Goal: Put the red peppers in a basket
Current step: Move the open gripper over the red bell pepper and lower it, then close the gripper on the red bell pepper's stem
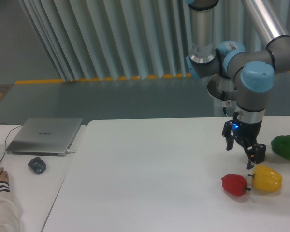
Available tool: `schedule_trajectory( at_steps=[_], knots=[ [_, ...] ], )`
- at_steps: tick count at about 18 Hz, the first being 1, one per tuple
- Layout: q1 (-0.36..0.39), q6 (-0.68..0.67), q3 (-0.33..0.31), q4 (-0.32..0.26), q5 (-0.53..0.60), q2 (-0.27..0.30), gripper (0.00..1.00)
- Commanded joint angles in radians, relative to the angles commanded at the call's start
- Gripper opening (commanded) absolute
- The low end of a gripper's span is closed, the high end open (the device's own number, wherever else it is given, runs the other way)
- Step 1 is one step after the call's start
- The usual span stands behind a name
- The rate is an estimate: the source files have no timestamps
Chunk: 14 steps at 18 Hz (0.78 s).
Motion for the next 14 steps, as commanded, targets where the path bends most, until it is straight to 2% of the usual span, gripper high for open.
schedule_trajectory(
  at_steps=[1,2,5,8,14],
  knots=[
    [-0.035,0.058,0.037,-0.002,0.014,-0.028,1.0],
    [-0.052,0.086,0.046,0.003,0.02,-0.037,1.0],
    [-0.054,0.161,0.042,0.009,0.034,-0.039,1.0],
    [-0.066,0.267,0.036,0.005,0.185,-0.042,1.0],
    [-0.074,0.28,0.022,0.009,0.221,-0.061,1.0]
  ],
)
